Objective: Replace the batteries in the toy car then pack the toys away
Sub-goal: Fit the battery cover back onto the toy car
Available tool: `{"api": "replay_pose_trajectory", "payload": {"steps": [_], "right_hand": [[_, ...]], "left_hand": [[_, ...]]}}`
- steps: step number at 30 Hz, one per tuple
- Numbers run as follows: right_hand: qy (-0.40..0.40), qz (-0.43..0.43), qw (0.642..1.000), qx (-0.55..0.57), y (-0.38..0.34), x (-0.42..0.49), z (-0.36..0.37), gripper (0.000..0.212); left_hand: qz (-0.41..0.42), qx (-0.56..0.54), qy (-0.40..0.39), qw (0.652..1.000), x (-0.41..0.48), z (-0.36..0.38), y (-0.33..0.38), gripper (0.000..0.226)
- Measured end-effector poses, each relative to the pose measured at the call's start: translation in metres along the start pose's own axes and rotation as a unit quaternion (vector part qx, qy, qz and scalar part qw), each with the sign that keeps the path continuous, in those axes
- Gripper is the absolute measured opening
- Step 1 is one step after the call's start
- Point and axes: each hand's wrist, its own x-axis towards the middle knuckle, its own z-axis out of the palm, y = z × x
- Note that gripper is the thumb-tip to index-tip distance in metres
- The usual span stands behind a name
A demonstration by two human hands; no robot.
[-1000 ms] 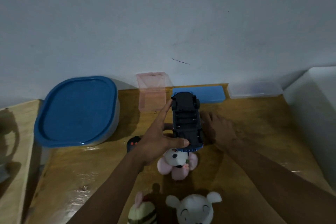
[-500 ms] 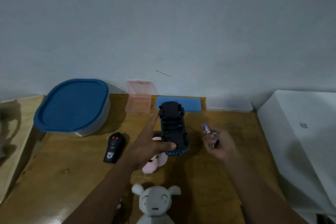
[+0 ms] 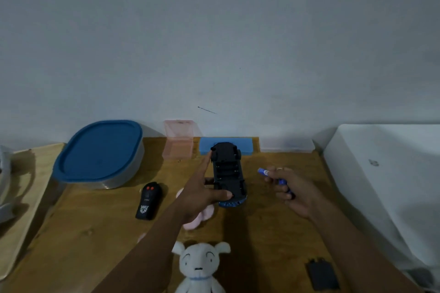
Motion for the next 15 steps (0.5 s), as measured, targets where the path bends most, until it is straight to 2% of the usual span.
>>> {"api": "replay_pose_trajectory", "payload": {"steps": [3,6,9,12,15], "right_hand": [[0.006,-0.052,0.994,-0.100,-0.005,-0.011,0.016,0.011],[0.026,-0.098,0.972,-0.212,-0.003,-0.023,0.039,0.013],[0.094,-0.144,0.941,-0.292,0.004,-0.030,0.060,0.011],[0.138,-0.190,0.919,-0.316,0.013,-0.033,0.076,0.010],[0.164,-0.187,0.889,-0.384,0.019,-0.039,0.088,0.016]], "left_hand": [[0.010,0.003,-0.020,1.000,0.004,-0.006,-0.001,0.104],[0.014,-0.004,-0.037,0.999,0.003,-0.011,-0.004,0.104],[0.014,-0.013,-0.058,0.998,0.000,-0.016,-0.009,0.103],[-0.018,-0.037,-0.078,0.996,-0.005,-0.019,-0.013,0.107],[-0.036,-0.067,-0.091,0.993,-0.009,-0.021,-0.018,0.116]]}}
